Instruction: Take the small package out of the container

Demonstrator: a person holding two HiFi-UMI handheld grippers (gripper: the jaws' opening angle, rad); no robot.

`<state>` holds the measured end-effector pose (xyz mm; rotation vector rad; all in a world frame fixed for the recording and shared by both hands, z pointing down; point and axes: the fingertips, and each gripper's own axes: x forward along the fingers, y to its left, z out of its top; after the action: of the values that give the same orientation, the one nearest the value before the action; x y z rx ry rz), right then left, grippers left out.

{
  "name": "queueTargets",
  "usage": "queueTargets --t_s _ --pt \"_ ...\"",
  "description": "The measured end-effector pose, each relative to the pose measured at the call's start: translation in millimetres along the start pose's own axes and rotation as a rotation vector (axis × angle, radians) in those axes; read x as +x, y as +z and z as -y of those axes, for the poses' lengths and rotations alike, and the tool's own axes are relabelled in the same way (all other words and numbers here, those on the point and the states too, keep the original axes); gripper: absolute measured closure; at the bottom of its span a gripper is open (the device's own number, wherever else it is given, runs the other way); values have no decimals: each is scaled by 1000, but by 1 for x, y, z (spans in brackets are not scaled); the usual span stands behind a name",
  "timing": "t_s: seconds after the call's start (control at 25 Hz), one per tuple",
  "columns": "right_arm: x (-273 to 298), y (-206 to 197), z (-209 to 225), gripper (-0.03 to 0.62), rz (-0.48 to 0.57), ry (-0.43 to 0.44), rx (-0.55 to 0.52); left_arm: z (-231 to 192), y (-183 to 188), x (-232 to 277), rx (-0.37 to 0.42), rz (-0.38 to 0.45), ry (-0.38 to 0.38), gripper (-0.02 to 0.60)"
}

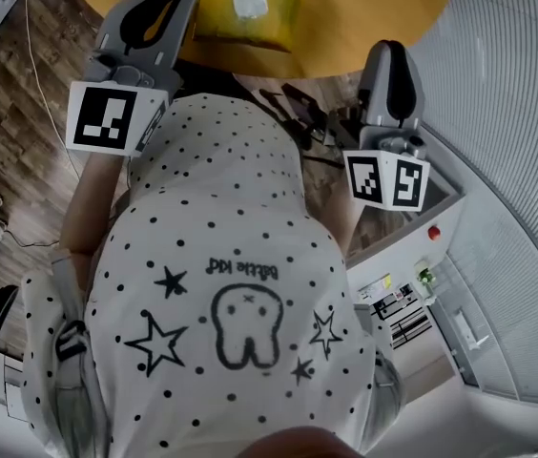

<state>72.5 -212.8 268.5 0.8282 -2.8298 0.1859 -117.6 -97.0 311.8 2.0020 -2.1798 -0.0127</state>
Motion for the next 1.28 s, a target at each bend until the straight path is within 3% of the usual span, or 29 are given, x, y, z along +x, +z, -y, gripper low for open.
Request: queueTargets --t_s 0.32,0.52,1.28 --pt "33 -14 -33 493 -72 120 8 0 -8 -2 -5 11 -7 574" --pt "56 -48 -52 480 -192 188 -28 0 -14 0 -15 -14 -14 574" --pt "108 -117 -53 441 -453 208 34 11 -17 32 -49 -101 -52 574"
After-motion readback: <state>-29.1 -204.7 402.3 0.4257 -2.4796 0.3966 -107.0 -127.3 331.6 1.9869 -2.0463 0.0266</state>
